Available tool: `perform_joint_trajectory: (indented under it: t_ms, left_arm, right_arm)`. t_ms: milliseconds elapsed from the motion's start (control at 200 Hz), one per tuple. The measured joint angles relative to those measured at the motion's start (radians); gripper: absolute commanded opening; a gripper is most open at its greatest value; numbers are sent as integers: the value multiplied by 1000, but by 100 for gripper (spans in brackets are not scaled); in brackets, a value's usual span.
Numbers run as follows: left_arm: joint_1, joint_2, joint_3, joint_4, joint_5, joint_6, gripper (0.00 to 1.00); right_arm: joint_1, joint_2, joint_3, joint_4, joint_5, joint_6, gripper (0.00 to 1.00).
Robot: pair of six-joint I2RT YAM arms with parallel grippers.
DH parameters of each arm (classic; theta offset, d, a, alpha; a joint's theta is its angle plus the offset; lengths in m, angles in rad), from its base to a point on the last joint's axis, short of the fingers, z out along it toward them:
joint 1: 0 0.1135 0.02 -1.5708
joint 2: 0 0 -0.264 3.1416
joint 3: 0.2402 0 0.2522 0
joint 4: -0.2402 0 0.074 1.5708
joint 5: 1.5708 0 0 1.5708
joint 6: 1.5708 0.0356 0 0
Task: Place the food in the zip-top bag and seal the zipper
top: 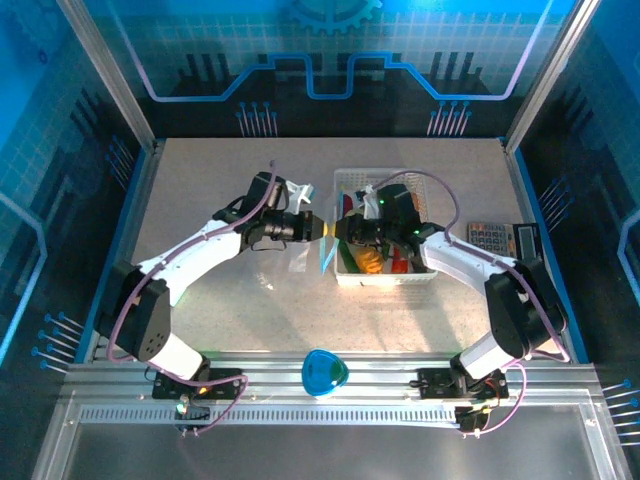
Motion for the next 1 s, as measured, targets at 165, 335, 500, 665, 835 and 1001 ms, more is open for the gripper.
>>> perform_joint_trajectory:
  t_ms: [165, 335, 500, 665, 835, 1001]
  left_arm:
    - [16, -49, -1, -26, -42, 3, 6]
    - [20, -129, 21, -148, -202, 35, 5]
    - [21, -235, 53, -244, -373, 66, 4]
    - [20, -337, 63, -324, -512, 95, 3]
    - [18, -356, 71, -386, -563, 113, 3]
    - [19, -305, 71, -383, -551, 108, 0]
  right_arm:
    - [7, 0, 39, -98, 61, -58, 2]
    - [16, -21, 115, -260, 172, -174, 2]
    - [21, -36, 223, -407, 299, -296, 2]
    - [23, -36, 259, -484, 384, -373, 2]
    - [40, -15, 284, -506, 391, -406, 2]
    - [41, 34, 310, -506, 384, -413, 4]
